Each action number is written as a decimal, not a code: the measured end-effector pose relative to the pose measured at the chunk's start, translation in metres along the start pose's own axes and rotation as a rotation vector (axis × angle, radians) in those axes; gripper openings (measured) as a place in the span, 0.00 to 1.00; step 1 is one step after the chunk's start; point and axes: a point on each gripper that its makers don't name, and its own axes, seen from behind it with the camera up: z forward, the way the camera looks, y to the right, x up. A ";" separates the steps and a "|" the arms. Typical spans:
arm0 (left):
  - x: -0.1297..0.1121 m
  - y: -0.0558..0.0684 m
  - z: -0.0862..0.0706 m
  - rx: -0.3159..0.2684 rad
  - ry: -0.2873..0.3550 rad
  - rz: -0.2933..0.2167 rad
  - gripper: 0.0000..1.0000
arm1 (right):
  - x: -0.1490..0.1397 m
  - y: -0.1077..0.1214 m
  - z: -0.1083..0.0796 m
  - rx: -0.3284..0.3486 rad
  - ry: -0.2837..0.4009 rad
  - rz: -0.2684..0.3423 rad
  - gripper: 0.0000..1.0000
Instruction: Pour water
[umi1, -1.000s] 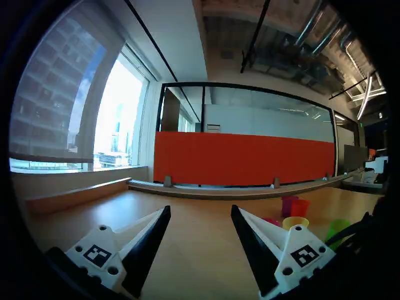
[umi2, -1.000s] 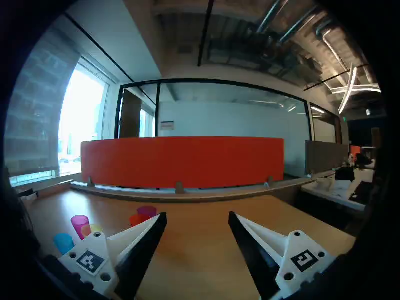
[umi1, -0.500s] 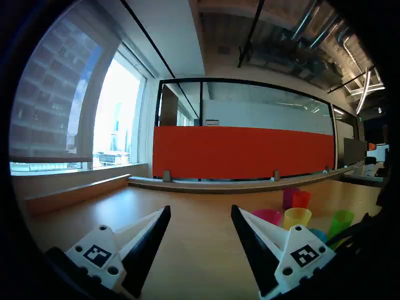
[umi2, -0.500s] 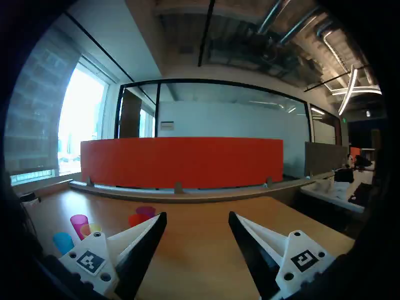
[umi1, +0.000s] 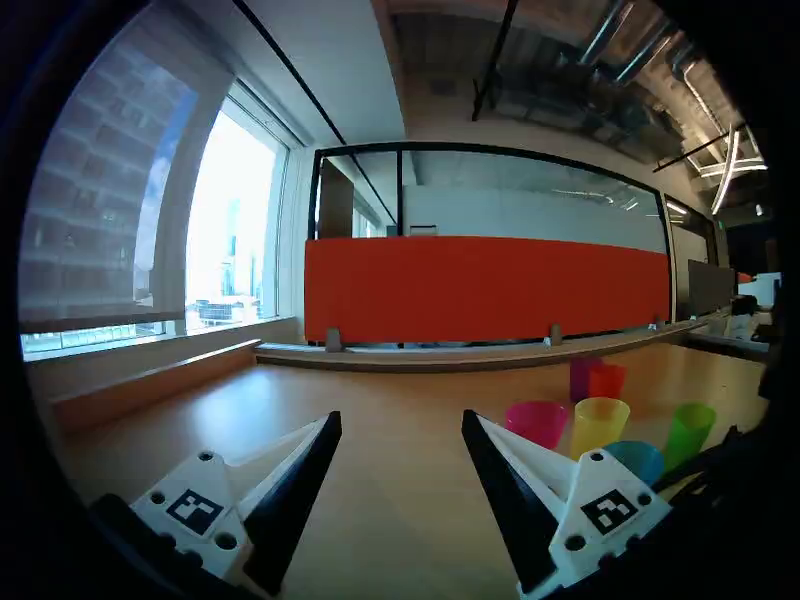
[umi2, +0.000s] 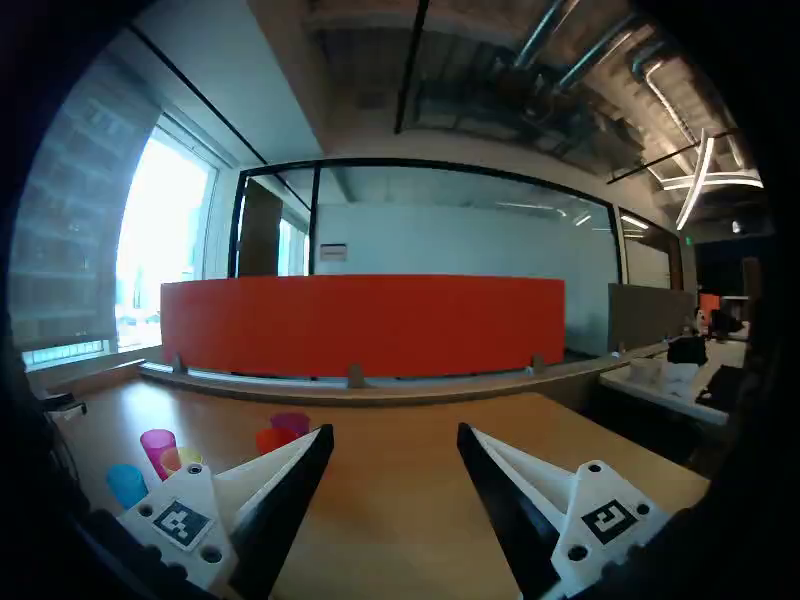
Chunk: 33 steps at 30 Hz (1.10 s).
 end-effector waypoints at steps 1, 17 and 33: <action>0.000 0.000 0.000 0.000 -0.003 0.001 0.89 | 0.000 0.000 0.000 0.001 0.002 0.000 0.96; -0.001 0.001 0.000 -0.001 -0.008 0.005 0.90 | 0.000 0.003 -0.002 0.018 0.047 -0.023 0.96; -0.001 0.001 0.001 -0.001 -0.008 0.005 0.90 | -0.027 -0.002 0.012 0.060 0.088 -0.018 0.99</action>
